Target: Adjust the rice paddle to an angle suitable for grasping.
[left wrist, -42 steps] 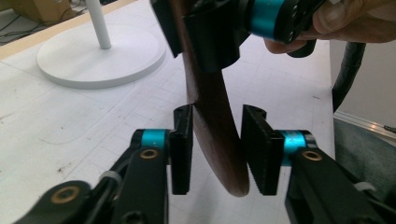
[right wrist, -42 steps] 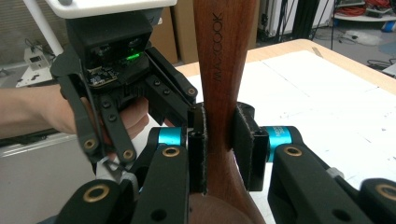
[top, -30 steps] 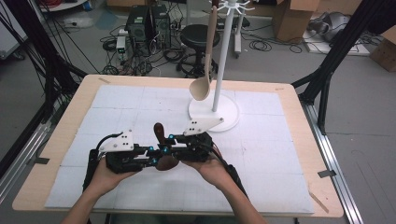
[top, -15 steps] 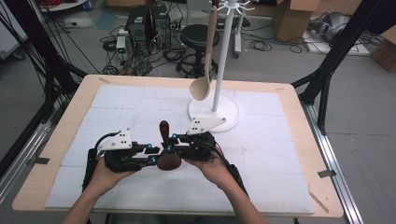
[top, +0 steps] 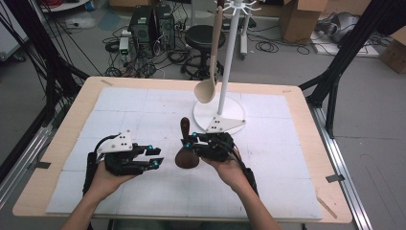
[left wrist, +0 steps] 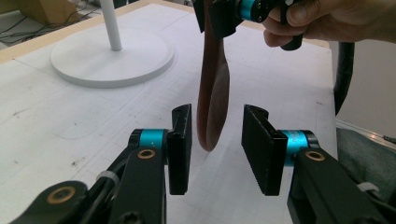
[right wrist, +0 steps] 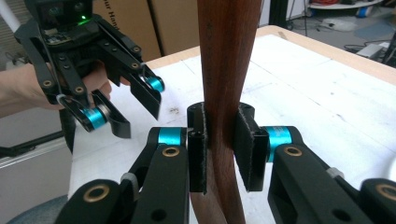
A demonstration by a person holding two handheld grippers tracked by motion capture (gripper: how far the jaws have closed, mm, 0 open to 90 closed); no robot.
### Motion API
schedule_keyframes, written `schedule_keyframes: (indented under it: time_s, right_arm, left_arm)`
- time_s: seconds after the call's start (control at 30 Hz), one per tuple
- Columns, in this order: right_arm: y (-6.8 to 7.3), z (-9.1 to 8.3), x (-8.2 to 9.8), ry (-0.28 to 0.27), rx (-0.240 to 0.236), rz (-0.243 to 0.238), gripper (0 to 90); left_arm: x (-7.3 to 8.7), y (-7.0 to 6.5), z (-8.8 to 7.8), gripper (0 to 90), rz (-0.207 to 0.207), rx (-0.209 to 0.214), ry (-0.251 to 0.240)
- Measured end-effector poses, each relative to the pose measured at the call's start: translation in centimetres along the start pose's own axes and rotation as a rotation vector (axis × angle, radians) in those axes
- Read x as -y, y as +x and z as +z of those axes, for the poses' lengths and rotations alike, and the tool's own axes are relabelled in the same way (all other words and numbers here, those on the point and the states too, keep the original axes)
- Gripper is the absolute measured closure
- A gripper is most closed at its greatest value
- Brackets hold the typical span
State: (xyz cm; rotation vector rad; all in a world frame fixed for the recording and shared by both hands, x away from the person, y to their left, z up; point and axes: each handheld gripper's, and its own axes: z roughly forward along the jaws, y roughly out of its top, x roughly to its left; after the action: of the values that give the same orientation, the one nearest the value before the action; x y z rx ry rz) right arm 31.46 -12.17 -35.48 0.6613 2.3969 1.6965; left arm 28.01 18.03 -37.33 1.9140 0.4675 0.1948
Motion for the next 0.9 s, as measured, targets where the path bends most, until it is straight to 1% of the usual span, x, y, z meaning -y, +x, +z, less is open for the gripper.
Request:
schedule_keyframes:
  time_s: [0.13, 0.2, 0.27, 0.4, 0.47, 0.63, 0.83, 0.9]
  right_arm:
    - [-0.5, -0.6, 0.0, -0.008, 0.006, -0.004, 76.7]
    - [-0.7, -0.8, 0.0, -0.014, 0.008, 0.005, 76.7]
    - [-1.0, -1.1, 0.0, -0.020, 0.014, 0.004, 76.7]
    - [-1.6, -1.7, -0.1, -0.028, 0.028, 0.019, 76.7]
    - [-1.9, -2.1, -0.2, -0.034, 0.035, 0.024, 76.7]
    - [-2.8, -3.1, -0.3, -0.059, 0.055, 0.042, 76.7]
    - [-3.5, -3.9, -0.5, -0.064, 0.076, 0.050, 76.7]
    - [-3.7, -4.1, -0.6, -0.062, 0.081, 0.049, 76.7]
  left_arm:
    - [0.0, 0.0, -0.1, 60.1, -0.007, -0.007, -0.005]
    - [0.0, 0.1, -0.1, 58.6, -0.005, -0.008, -0.003]
    - [0.0, 0.1, -0.1, 57.4, -0.005, -0.016, -0.002]
    - [0.0, 0.2, -0.3, 56.3, -0.008, -0.018, -0.004]
    - [0.0, 0.2, -0.4, 55.2, -0.012, -0.025, -0.006]
    - [0.0, 0.4, -0.6, 52.6, -0.019, -0.035, -0.009]
    - [0.1, 0.6, -0.7, 49.5, -0.016, -0.055, -0.005]
    - [0.1, 0.7, -0.7, 48.4, -0.021, -0.058, 0.003]
